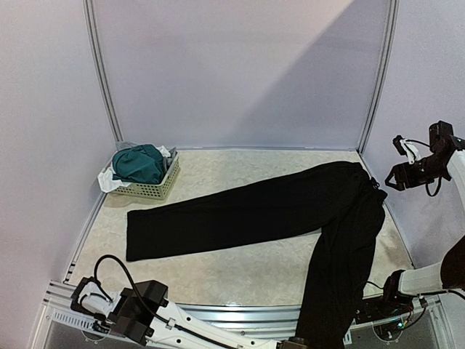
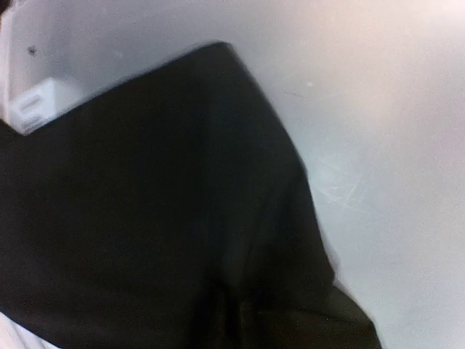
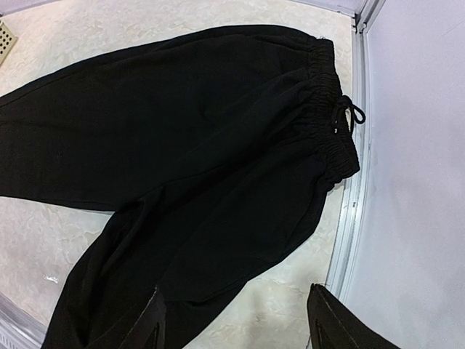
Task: Fold and stack the mixed laundry pile
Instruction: Adjust the flattened trousers at the center of the board.
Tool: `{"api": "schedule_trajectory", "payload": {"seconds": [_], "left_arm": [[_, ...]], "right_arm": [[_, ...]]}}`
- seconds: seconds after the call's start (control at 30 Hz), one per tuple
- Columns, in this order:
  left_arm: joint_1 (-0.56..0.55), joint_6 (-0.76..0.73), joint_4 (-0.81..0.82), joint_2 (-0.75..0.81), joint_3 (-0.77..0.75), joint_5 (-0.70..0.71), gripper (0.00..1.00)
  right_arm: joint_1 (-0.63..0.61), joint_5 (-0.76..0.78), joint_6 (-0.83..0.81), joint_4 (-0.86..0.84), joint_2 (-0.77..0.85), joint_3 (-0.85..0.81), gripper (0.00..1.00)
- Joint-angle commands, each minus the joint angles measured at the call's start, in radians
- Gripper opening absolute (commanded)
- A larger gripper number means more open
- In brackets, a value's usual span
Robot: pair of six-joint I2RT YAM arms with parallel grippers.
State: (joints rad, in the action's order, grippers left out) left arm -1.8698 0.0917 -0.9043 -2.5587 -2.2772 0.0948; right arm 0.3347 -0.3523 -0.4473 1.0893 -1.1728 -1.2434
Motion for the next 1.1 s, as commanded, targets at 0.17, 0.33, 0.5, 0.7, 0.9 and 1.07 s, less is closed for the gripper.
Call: {"api": "schedule_trajectory", "payload": {"seconds": [0.17,0.33,0.5,0.7,0.9,1.07], "left_arm": [[0.144,0.050,0.190,0.297,0.391,0.141,0.00],[0.308,0.169,0.453,0.680,0.827,0.169,0.00],[0.472,0.346,0.757,1.007,1.167,0.077,0.00],[0.558,0.628,0.970,1.072,1.346,-0.099,0.01],[0.569,1.049,1.270,1.054,1.545,-0.227,0.02],[0.569,1.247,1.345,1.155,1.732,-0.210,0.01]], "right_arm": [[-0.002,-0.037,0.024,0.012,-0.013,-0.011,0.66],[-0.003,-0.053,0.028,0.010,-0.013,-0.009,0.65],[-0.003,-0.076,0.002,-0.004,-0.028,0.021,0.65],[-0.003,-0.055,-0.080,-0.044,-0.055,0.085,0.64],[-0.003,-0.020,-0.130,-0.103,-0.111,0.144,0.64],[-0.003,0.038,-0.171,-0.179,-0.173,0.174,0.64]]}}
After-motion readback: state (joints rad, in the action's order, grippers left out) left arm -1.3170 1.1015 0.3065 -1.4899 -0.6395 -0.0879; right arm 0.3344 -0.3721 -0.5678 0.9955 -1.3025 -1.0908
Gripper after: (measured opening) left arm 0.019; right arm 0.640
